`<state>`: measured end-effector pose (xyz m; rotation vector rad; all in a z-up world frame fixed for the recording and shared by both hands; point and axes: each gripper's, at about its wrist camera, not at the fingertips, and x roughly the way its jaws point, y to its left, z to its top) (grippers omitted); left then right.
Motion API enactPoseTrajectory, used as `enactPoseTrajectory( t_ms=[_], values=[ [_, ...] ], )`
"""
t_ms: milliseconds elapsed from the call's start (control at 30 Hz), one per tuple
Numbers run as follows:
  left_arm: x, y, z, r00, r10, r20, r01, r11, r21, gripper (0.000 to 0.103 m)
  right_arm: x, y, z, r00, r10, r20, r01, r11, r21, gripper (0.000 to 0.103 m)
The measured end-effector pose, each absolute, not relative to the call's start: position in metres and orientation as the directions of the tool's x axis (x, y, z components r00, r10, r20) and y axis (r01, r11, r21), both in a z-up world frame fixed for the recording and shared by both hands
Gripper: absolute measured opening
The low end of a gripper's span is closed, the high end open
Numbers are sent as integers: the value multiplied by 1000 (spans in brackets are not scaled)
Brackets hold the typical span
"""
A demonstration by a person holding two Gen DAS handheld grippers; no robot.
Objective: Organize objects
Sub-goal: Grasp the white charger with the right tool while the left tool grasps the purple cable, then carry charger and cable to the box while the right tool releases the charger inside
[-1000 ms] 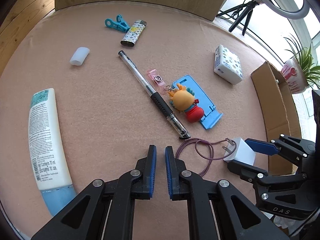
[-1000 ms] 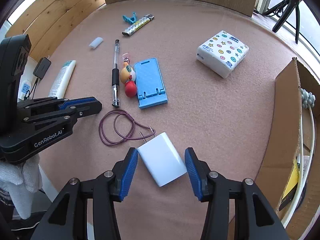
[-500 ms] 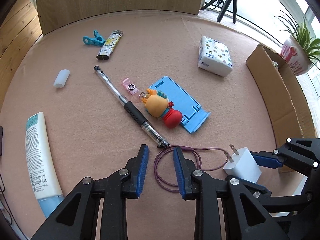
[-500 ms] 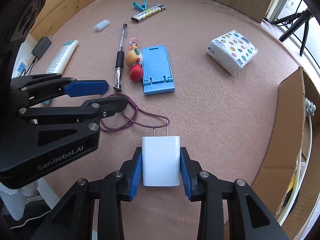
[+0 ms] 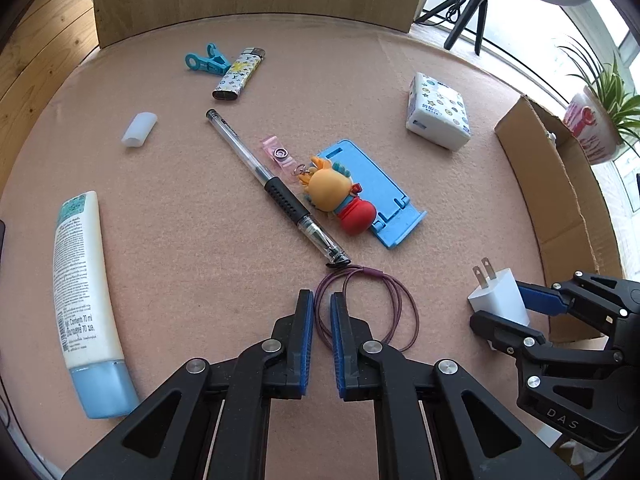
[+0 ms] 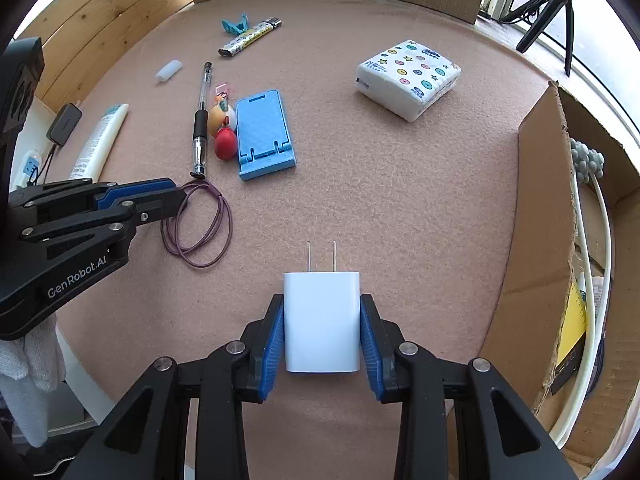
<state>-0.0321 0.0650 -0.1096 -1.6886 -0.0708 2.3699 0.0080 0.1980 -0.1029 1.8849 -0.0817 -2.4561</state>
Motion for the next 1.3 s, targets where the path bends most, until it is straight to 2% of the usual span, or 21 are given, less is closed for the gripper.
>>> enactPoseTrajectory(
  t_ms=[33, 133, 167, 300, 467, 567, 633, 700, 733, 767, 833, 867, 933, 1300],
  values=[
    [-33, 64, -109, -307, 218, -927, -147, -973, -180, 14, 7, 198, -103, -261, -69, -963, 3, -998, 71, 32],
    [-34, 68, -107, -305, 236, -923, -155, -968, -196, 40, 6, 200, -103, -259, -72, -963, 0, -997, 75, 32],
    [-34, 71, -106, -309, 233, -922, -160, -968, -192, 43, 6, 200, -103, -261, -73, -963, 1, -997, 75, 32],
    [-34, 77, -107, -310, 216, -926, -168, -971, -170, 43, 6, 202, -103, -269, -73, -960, 4, -997, 75, 32],
    [-30, 61, -97, -305, 256, -917, -132, -965, -226, 42, 11, 208, -104, -275, -85, -958, 2, -996, 87, 32],
    [-33, 53, -83, -334, 280, -900, -116, -960, -255, 50, 15, 212, -104, -276, -92, -957, -4, -995, 97, 32],
    [-38, 63, -86, -334, 262, -905, -129, -964, -231, 50, 15, 214, -104, -275, -95, -957, -8, -995, 101, 32],
    [-42, 71, -95, -317, 238, -918, -141, -969, -203, 49, 15, 214, -104, -275, -93, -957, -8, -995, 100, 32],
    [-41, 74, -101, -311, 231, -922, -149, -970, -193, 45, 15, 215, -104, -275, -93, -957, -8, -995, 99, 32],
    [-40, 77, -106, -300, 220, -928, -154, -971, -181, 31, 15, 215, -104, -275, -93, -957, -9, -995, 100, 32],
    [-35, 79, -110, -316, 200, -927, -166, -974, -154, 20, 15, 217, -104, -275, -95, -957, -11, -995, 102, 32],
    [-35, 81, -111, -304, 205, -930, -179, -972, -155, 9, 15, 217, -104, -275, -97, -957, -12, -995, 104, 32],
    [-33, 82, -112, -302, 211, -930, -186, -969, -160, 2, 15, 219, -104, -276, -96, -956, -15, -995, 104, 32],
    [-13, 55, -89, -337, 268, -903, -119, -963, -242, 2, -2, 215, -94, -306, -100, -947, -28, -993, 115, 32]
  ],
)
